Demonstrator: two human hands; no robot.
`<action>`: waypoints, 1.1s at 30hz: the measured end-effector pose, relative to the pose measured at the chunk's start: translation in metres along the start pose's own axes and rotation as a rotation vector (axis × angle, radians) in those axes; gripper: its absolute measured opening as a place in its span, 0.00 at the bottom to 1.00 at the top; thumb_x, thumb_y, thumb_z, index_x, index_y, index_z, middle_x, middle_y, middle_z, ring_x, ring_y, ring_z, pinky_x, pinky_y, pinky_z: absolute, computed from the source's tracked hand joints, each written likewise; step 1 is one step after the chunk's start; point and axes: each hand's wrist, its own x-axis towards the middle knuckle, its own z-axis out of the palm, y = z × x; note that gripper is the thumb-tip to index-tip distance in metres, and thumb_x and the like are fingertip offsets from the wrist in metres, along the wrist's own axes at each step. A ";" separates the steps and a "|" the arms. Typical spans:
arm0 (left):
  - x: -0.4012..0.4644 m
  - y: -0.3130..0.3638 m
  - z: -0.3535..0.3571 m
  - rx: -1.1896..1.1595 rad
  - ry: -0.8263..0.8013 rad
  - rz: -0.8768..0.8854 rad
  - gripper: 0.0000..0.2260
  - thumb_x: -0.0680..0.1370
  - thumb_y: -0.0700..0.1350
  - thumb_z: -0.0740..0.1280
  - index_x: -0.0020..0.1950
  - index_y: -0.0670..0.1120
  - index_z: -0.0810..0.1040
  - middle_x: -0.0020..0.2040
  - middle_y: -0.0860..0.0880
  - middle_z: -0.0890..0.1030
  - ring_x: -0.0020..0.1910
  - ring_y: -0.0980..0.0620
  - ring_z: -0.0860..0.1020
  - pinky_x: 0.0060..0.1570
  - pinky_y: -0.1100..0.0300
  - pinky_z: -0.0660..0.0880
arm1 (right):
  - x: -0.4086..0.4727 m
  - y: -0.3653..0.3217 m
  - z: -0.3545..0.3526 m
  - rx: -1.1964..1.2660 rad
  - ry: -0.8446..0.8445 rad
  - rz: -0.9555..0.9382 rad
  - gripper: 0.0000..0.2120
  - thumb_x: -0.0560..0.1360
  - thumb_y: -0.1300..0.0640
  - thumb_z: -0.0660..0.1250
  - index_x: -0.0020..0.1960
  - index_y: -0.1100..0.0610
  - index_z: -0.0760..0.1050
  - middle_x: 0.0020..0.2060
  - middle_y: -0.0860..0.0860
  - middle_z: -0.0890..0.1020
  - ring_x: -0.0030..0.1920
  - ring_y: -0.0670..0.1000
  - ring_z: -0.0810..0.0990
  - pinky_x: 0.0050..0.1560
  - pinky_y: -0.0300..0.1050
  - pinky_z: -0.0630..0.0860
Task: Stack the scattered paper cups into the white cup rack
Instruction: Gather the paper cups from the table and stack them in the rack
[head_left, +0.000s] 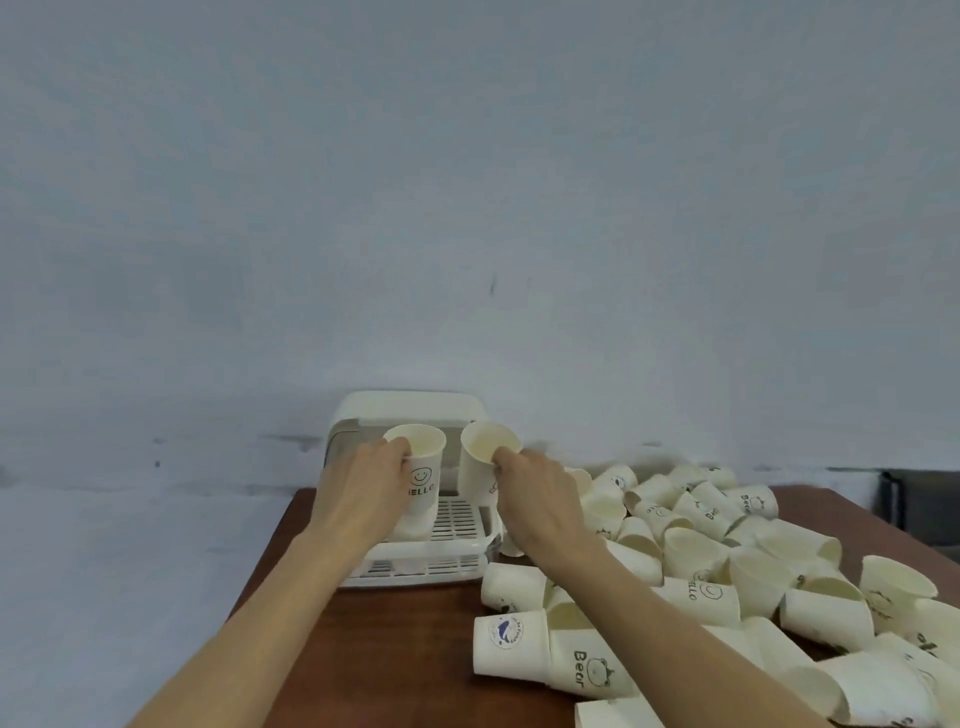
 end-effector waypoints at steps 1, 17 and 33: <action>0.004 -0.004 0.000 -0.006 0.010 -0.003 0.08 0.80 0.46 0.57 0.49 0.50 0.75 0.47 0.49 0.80 0.45 0.45 0.77 0.38 0.54 0.71 | 0.005 0.000 0.003 0.018 0.006 0.003 0.09 0.77 0.64 0.57 0.53 0.57 0.73 0.44 0.55 0.78 0.42 0.59 0.77 0.34 0.48 0.65; 0.049 -0.059 0.015 0.120 0.083 -0.130 0.10 0.81 0.45 0.55 0.54 0.45 0.75 0.49 0.46 0.78 0.45 0.41 0.78 0.37 0.54 0.67 | 0.079 -0.036 0.061 0.202 0.020 -0.069 0.09 0.79 0.60 0.57 0.53 0.57 0.75 0.43 0.55 0.78 0.44 0.59 0.76 0.38 0.49 0.71; 0.033 -0.081 0.041 0.138 -0.048 -0.094 0.08 0.80 0.44 0.56 0.52 0.48 0.75 0.49 0.48 0.78 0.45 0.43 0.78 0.38 0.54 0.71 | 0.055 -0.057 0.090 0.005 -0.290 -0.095 0.10 0.75 0.67 0.56 0.54 0.59 0.70 0.52 0.58 0.77 0.49 0.61 0.79 0.39 0.51 0.69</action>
